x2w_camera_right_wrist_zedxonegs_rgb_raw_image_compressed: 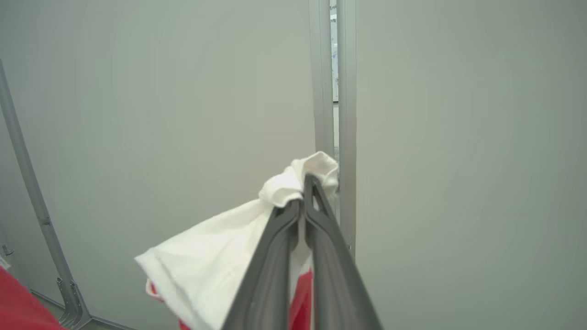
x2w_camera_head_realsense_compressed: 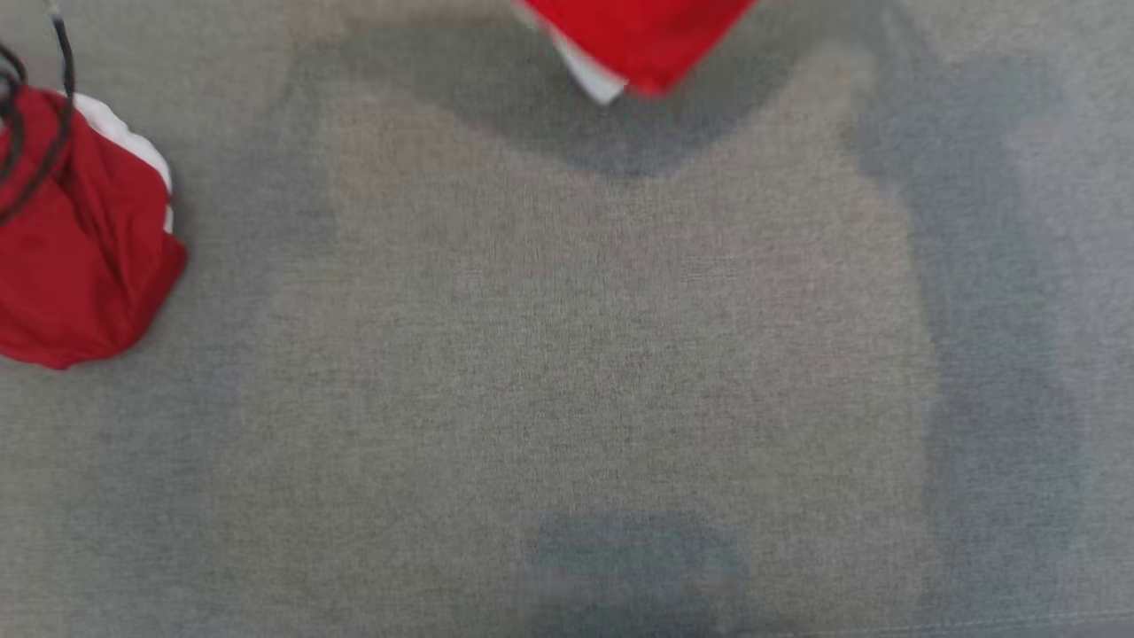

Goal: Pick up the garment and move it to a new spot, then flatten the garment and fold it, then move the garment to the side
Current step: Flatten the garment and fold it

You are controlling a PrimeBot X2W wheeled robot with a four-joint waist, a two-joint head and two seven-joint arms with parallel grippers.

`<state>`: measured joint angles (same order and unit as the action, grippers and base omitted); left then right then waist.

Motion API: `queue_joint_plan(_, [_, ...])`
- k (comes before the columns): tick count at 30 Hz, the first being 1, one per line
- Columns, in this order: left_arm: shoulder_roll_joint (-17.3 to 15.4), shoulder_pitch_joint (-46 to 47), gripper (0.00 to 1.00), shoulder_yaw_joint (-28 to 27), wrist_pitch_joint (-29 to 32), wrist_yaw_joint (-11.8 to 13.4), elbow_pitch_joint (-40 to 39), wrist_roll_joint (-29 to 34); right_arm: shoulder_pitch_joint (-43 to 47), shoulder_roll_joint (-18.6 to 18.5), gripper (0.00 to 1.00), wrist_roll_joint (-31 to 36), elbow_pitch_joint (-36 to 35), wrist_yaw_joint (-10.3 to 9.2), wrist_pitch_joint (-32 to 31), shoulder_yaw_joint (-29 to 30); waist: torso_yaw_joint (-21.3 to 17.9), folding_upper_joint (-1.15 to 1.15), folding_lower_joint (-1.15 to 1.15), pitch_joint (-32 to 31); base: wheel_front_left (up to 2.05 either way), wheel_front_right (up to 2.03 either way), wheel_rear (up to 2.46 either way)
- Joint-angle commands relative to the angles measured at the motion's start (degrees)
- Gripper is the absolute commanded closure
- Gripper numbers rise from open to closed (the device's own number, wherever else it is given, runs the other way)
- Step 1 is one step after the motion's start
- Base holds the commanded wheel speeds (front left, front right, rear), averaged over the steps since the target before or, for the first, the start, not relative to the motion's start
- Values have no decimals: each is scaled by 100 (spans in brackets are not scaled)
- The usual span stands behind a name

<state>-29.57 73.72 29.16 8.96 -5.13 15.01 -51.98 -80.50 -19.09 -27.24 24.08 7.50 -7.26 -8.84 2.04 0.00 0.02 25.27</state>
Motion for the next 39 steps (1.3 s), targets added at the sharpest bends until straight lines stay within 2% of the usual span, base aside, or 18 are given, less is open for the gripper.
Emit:
queue_joint_plan(1, [142,448,100,-56,-102,-22,416,92,-522,225,100,292,378,-4,164,327,-37,0,-2,887,0,0,0])
queue_joint_plan(3, [212,677,100,-100,-131,28,689,91,-800,363,100,489,631,-3,254,501,-37,0,-2,984,0,0,0])
queue_joint_plan(6, [283,1302,100,-112,-222,85,1503,303,-1567,603,100,1283,1228,0,552,969,-35,0,-2,1265,0,0,0])
queue_joint_plan(9, [365,1777,100,-140,-436,2,2130,383,-2123,590,100,1962,1635,-1,809,1375,6,0,-2,1407,0,0,0])
queue_joint_plan(12, [466,2199,100,-261,-727,-83,2560,302,-2575,596,100,2374,1948,-1,1045,1723,42,0,-2,1540,0,0,0])
queue_joint_plan(17, [824,2420,100,-273,-1023,-189,3105,88,-2649,938,100,2389,2471,0,1224,1954,1,0,-2,1735,0,0,0])
queue_joint_plan(20, [953,2213,100,-139,-906,-225,3337,-55,-2361,960,100,2319,2704,-2,1106,1648,2,0,-2,1837,0,0,0])
queue_joint_plan(21, [989,2020,100,-74,-807,-238,3415,-194,-2157,909,100,2161,2699,-2,1085,1361,6,0,-2,1823,0,0,0])
queue_joint_plan(25, [772,1712,100,69,-713,-239,3145,-509,-1786,530,100,1618,2427,-2,1032,941,22,0,-2,1741,0,0,0])
queue_joint_plan(29, [530,1253,100,106,-760,-240,2680,-895,-1312,149,100,750,1820,-1,869,503,64,0,-2,1529,0,0,0])
queue_joint_plan(34, [123,388,100,170,-798,-241,1671,-1449,-165,-511,100,-453,307,-3,589,181,70,0,-2,992,0,0,0])
queue_joint_plan(39, [-448,-1336,100,414,-897,-241,367,-1730,2129,-959,100,-1182,-1438,1,261,377,-9,0,-2,159,0,0,0])
